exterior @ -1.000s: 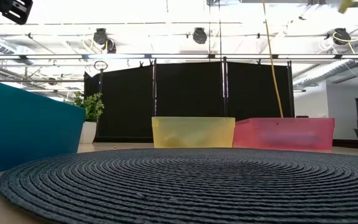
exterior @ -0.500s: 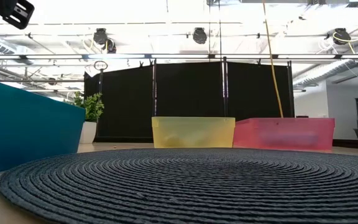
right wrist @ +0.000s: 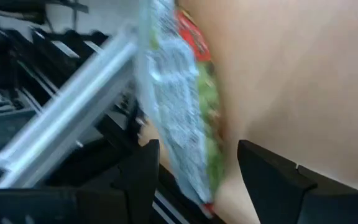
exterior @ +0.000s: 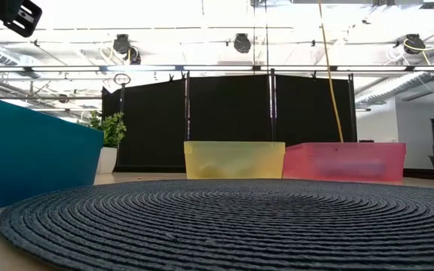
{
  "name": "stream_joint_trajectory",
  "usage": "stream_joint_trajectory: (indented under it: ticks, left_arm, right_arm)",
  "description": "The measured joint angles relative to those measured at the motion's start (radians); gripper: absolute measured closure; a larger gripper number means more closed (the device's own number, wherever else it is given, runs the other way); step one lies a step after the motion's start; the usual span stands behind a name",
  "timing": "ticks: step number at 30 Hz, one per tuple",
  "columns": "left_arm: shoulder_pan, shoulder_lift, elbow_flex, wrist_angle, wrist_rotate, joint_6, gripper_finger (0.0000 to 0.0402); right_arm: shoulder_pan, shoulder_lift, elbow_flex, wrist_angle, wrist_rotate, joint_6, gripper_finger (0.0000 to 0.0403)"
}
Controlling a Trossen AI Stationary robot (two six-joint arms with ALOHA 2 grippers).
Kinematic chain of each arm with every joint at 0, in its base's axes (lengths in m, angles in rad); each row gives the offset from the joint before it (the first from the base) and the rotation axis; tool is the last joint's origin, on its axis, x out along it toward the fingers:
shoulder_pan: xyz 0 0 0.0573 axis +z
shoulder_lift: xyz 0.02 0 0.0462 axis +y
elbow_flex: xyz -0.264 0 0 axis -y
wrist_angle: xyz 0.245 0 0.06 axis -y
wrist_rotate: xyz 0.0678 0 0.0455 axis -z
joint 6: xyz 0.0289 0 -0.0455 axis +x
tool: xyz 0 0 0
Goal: Pick and place Granola Bars by type
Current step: Put the red granola bar into the red bin
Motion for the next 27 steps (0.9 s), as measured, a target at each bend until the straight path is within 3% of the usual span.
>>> stream_joint_trajectory:
  ticks: [7, 16, 27]
  left_arm:
    - [0.000, 0.000, 0.000, -0.006, 0.001, 0.000, 0.0133]
    - [0.000, 0.000, 0.000, -0.007, 0.001, 0.011, 0.0133]
    - [0.000, 0.000, 0.000, -0.007, 0.001, 0.020, 0.0133]
  right_arm:
    - [0.008, 0.001, 0.001, 0.022, 0.023, 0.052, 0.0196]
    - [0.082, 0.001, 0.001, 0.030, 0.006, 0.083, 0.0225]
    - [0.092, 0.001, 0.001, 0.031, 0.073, 0.101, 0.0252]
